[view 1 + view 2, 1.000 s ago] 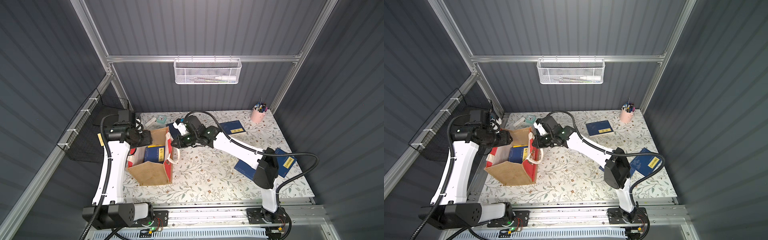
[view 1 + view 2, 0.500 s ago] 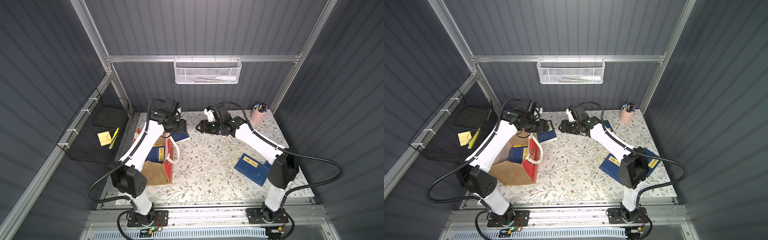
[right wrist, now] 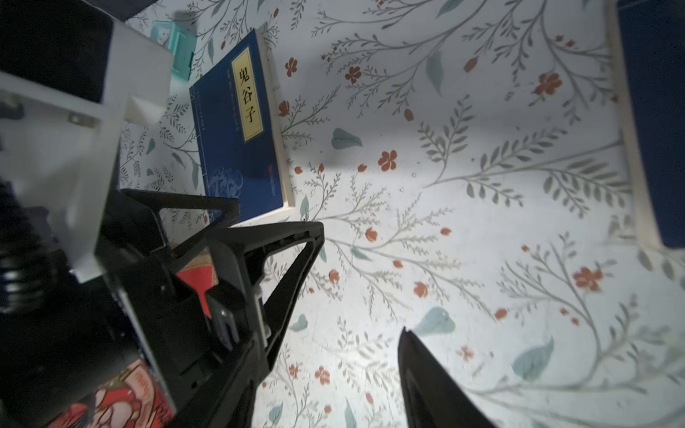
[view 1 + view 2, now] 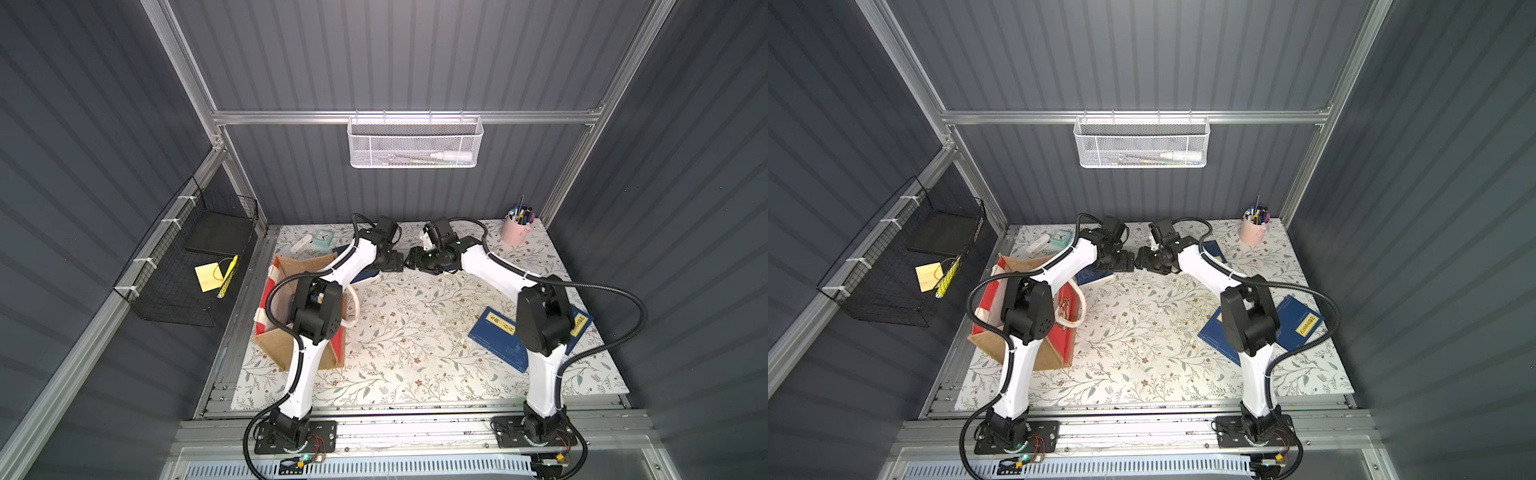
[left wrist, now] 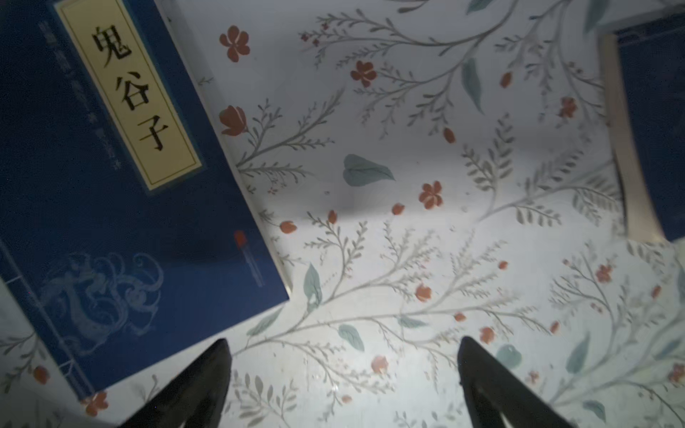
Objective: Put the books into the canvas bag
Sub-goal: Move the book to the center of the board.
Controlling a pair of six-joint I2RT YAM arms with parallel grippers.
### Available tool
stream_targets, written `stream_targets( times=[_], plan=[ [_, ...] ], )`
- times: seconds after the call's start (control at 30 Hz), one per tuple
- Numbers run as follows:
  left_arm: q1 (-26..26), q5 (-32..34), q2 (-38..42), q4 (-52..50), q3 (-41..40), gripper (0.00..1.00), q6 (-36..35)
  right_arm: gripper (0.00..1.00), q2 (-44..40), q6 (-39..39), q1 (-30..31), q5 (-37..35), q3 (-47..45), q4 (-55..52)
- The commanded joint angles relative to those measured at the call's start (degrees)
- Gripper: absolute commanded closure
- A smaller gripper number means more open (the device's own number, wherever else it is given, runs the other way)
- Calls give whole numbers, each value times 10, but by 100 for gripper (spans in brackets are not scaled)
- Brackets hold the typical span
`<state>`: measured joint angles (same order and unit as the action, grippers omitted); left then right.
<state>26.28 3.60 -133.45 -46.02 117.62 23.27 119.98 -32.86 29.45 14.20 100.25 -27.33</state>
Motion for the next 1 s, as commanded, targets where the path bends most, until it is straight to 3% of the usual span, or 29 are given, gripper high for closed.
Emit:
stream_targets(
  times=[0.0, 0.23, 0.5, 0.8, 0.97],
  plan=[
    [-49, -31, -30, 23, 29, 4, 47, 38, 37, 15, 7, 18, 56, 10],
    [-113, 13, -61, 45, 30, 3, 36, 34, 147, 19, 11, 25, 180, 27],
    [-172, 10, -69, 70, 8, 3, 35, 31, 249, 22, 23, 33, 289, 71],
    [-197, -110, -92, 121, -20, 5, 38, 29, 325, -16, 25, 87, 333, 107],
    [-200, -205, -90, 175, -53, 11, 35, 35, 334, -31, 25, 98, 319, 105]
  ],
)
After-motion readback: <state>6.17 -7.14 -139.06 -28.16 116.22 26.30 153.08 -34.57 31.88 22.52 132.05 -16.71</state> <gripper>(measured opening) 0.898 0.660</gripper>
